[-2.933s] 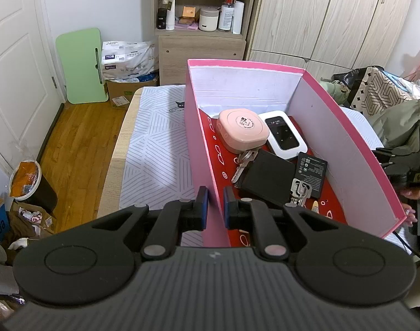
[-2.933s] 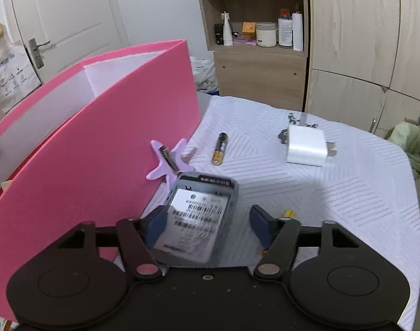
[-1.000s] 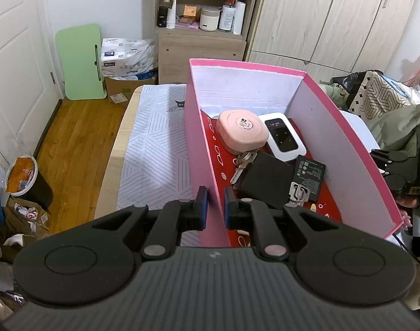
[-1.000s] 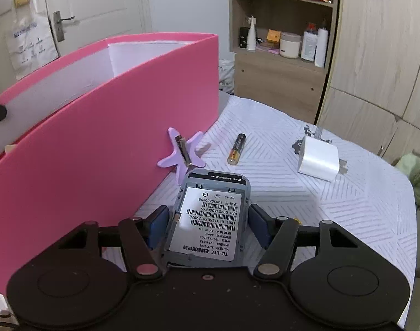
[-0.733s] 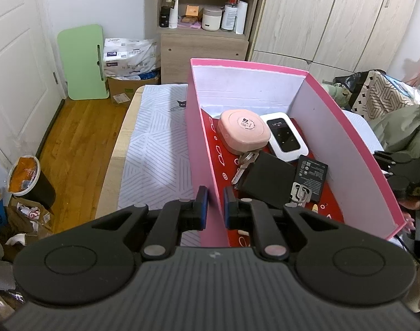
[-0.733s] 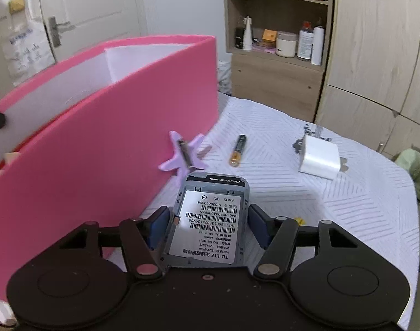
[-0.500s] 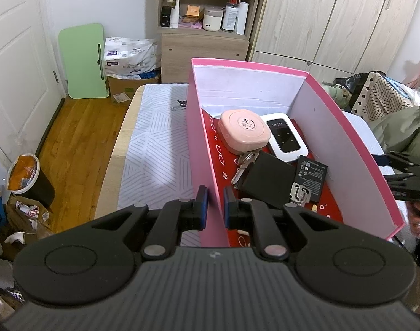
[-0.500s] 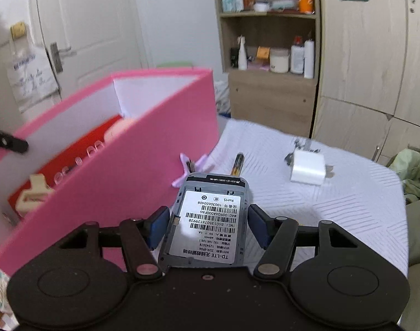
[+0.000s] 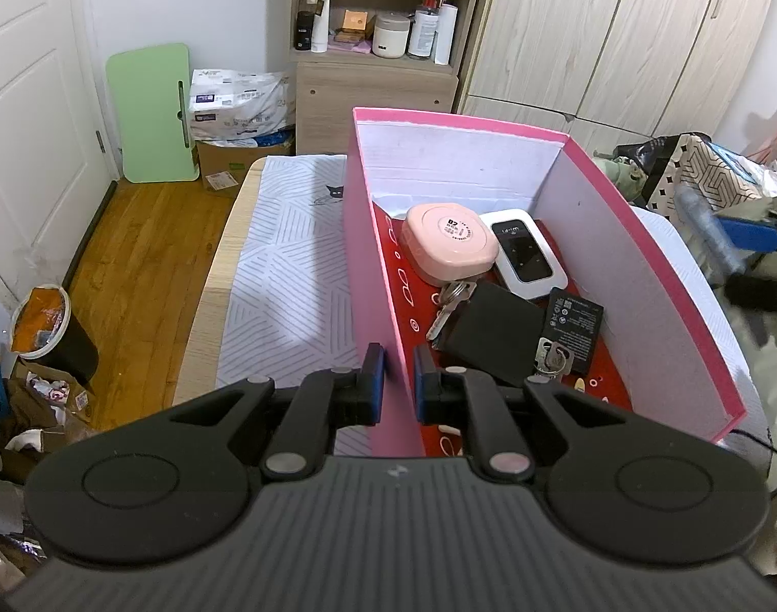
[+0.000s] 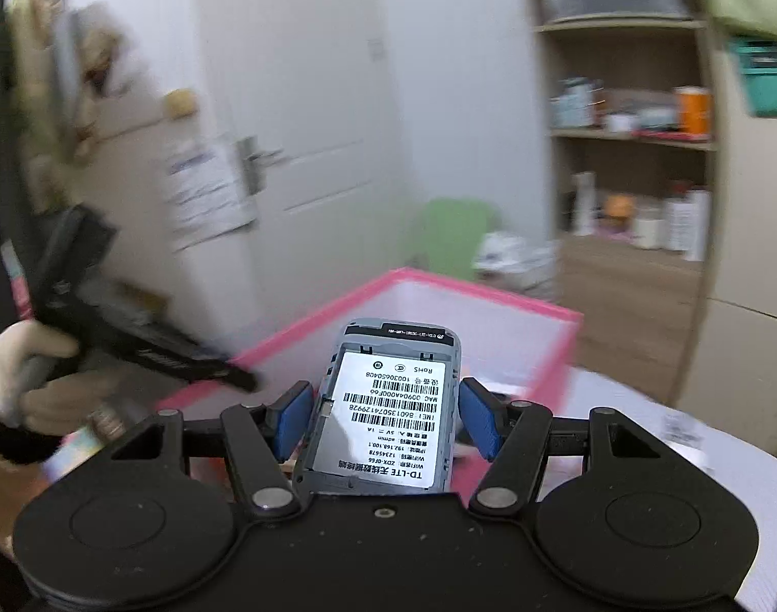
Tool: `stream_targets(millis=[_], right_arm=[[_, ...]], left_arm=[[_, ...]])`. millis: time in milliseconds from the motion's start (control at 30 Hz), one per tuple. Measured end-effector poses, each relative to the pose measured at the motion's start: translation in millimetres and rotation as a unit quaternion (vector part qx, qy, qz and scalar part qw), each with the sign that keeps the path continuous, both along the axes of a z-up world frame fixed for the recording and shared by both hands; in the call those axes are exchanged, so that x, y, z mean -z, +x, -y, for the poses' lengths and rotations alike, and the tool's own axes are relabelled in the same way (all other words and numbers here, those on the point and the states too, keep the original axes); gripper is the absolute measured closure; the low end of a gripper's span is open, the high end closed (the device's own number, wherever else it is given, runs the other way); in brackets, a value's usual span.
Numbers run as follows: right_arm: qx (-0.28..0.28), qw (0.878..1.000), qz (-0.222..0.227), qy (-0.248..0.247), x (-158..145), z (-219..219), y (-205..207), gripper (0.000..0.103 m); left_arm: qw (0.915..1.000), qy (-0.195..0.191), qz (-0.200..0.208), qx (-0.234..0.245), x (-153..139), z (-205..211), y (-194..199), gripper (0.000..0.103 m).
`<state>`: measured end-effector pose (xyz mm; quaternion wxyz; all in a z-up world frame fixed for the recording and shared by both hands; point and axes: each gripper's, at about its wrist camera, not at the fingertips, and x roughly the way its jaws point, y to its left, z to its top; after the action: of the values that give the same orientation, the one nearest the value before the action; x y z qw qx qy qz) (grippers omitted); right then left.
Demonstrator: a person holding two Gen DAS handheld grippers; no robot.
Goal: Organize rigid objects
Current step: 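Carry the gray phone battery into the box and release it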
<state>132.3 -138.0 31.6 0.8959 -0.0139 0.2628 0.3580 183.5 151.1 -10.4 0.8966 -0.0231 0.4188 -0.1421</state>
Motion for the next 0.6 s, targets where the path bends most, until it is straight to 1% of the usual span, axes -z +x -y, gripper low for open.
stream_targets(millis=[67,133,167,267,333,400,467,533,600], right_arm=[[-0.032,0.999,-0.022,-0.026,2,-21,8,0.035],[-0.064,0.995,-0.046,-0.059,8,-42,16,0.035],[-0.07,0.993,-0.057,-0.076,11,-50,20,0.035],[-0.067,0.985,-0.073,-0.14,26,-71,23,0.035],[-0.058,0.982,-0.073,-0.167,37,-77,25,0.035],[-0.047,0.979,-0.081,-0.183,45,-79,28,0.035],[-0.04,0.977,-0.094,-0.189,48,-80,30,0.035],[-0.033,0.976,-0.089,-0.194,45,-78,30,0.035],[-0.029,0.978,-0.091,-0.184,41,-74,30,0.035]], left_arm=[[1.0,-0.001,-0.001,0.002,0,-2,0,0.092],[1.0,-0.004,-0.001,0.003,0,-2,1,0.092],[1.0,-0.006,-0.001,0.001,1,-2,1,0.092],[0.9998,-0.017,0.002,-0.004,2,-5,1,0.092],[0.9997,-0.024,0.005,-0.006,3,-7,-1,0.092],[0.9995,-0.031,0.004,-0.007,3,-10,-1,0.092],[0.9995,-0.031,0.004,-0.006,3,-10,-1,0.092],[0.9995,-0.032,0.004,-0.005,3,-10,0,0.092],[0.9995,-0.032,0.003,-0.006,3,-10,1,0.092]])
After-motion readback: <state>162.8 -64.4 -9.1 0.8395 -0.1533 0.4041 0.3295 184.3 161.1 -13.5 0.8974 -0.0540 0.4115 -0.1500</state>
